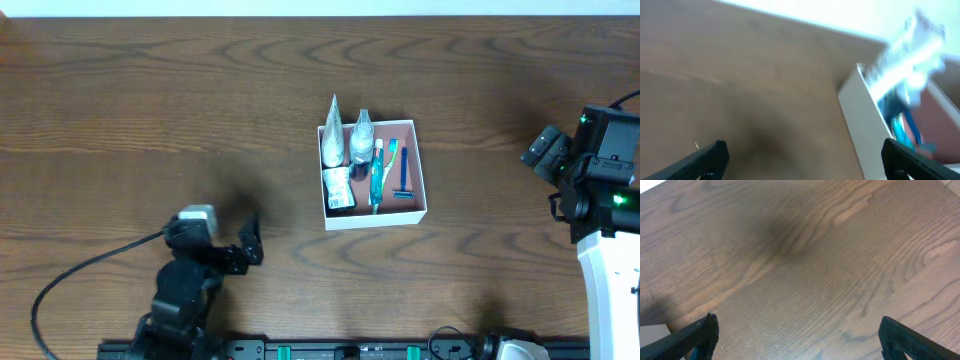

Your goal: Pack container

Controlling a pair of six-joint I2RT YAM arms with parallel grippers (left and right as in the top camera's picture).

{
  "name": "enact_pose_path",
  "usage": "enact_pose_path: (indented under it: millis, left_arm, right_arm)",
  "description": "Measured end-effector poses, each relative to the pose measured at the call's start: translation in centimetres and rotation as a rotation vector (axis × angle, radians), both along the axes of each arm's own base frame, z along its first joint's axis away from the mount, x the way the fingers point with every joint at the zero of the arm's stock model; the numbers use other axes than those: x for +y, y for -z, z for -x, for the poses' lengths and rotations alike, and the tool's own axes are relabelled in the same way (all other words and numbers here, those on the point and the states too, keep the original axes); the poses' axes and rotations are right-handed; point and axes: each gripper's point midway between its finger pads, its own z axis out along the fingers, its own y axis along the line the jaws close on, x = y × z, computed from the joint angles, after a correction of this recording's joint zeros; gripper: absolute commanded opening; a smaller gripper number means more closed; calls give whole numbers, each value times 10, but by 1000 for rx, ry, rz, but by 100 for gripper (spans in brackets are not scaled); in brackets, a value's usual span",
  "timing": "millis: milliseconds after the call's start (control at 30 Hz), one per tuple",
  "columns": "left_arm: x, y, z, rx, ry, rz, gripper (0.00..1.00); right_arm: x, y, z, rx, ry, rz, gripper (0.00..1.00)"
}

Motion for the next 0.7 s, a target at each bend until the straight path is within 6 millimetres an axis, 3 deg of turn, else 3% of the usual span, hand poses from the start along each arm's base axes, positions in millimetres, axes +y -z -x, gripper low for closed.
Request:
enact_pose_path:
  millis: [267,467,700]
  left_arm:
    - [28,-22,-15,-164,-86,3,98]
    - [35,-19,-21,-237,-106,-8,98]
    - [35,0,-21,-253,-99,-24,98]
  right_arm:
    - [0,0,0,0,0,0,99]
    - [0,0,0,0,0,0,99]
    - [0,0,0,0,0,0,99]
